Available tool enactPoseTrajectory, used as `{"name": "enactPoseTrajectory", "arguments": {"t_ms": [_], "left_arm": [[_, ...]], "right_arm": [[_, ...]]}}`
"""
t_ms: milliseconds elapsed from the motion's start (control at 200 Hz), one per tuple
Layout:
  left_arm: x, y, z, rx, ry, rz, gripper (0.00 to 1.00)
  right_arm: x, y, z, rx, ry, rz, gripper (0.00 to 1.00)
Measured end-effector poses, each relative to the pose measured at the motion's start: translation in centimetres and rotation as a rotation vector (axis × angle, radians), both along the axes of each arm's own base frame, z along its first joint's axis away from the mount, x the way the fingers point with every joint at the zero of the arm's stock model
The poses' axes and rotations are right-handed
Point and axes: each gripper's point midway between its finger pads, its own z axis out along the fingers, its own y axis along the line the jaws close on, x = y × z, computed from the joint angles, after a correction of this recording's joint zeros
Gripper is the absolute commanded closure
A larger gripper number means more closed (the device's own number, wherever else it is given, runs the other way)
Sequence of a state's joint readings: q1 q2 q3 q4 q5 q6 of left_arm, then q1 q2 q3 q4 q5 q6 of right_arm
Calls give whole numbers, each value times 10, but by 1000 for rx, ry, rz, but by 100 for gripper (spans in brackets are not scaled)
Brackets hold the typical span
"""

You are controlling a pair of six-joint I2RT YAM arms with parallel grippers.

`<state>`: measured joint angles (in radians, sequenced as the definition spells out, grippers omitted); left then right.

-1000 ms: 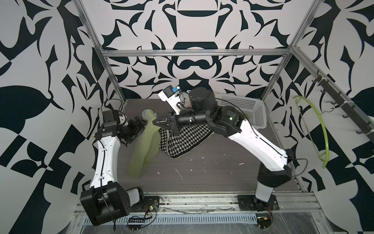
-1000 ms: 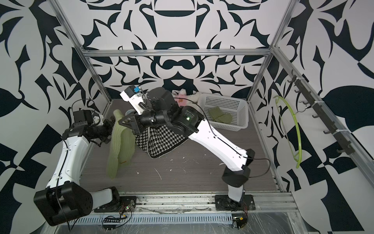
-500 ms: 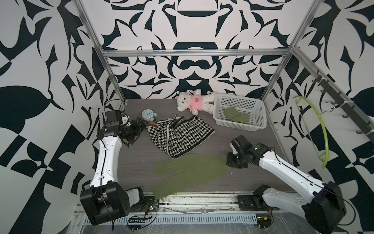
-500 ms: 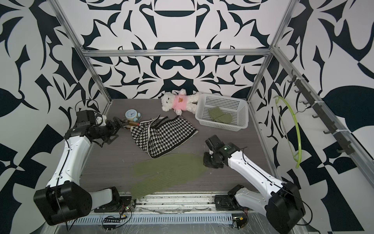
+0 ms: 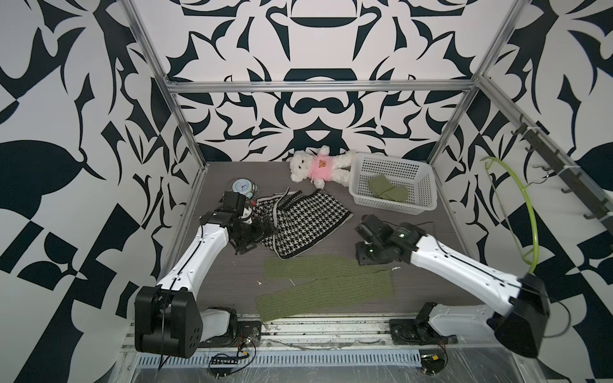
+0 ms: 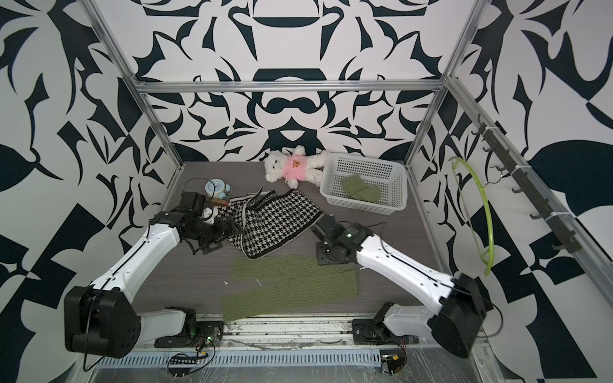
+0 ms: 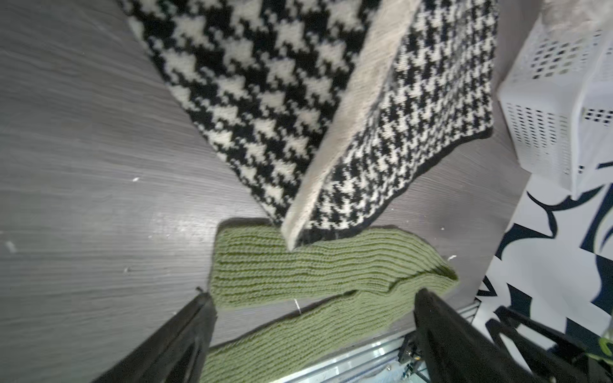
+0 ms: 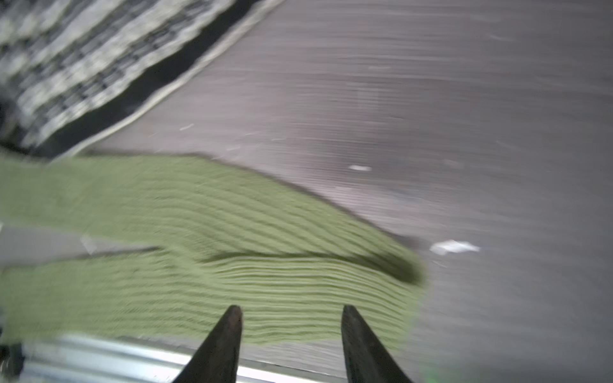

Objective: Roll up the scarf and place it into the basket
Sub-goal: Flatten out the scarf at the center of the board.

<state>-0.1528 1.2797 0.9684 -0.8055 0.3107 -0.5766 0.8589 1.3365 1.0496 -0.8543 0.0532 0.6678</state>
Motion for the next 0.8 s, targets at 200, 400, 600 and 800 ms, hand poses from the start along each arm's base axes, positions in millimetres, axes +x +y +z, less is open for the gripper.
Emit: {"name": "enactPoseTrajectory", "arguments": {"t_ms": [200, 400, 600, 800], "left_arm": [[19, 67, -6, 17, 24, 238, 1], [26, 136, -17, -4, 54, 473, 1], [29, 135, -14, -32, 37, 473, 1], [30, 133, -14, -45, 32, 468, 1]], "right_arm": [[-45, 154, -46, 41, 100, 420, 50], [-86, 235, -79, 78, 171, 671, 49], [-88, 266, -85, 98, 179, 780, 47], [-89, 274, -96, 75, 190, 831, 45]]}}
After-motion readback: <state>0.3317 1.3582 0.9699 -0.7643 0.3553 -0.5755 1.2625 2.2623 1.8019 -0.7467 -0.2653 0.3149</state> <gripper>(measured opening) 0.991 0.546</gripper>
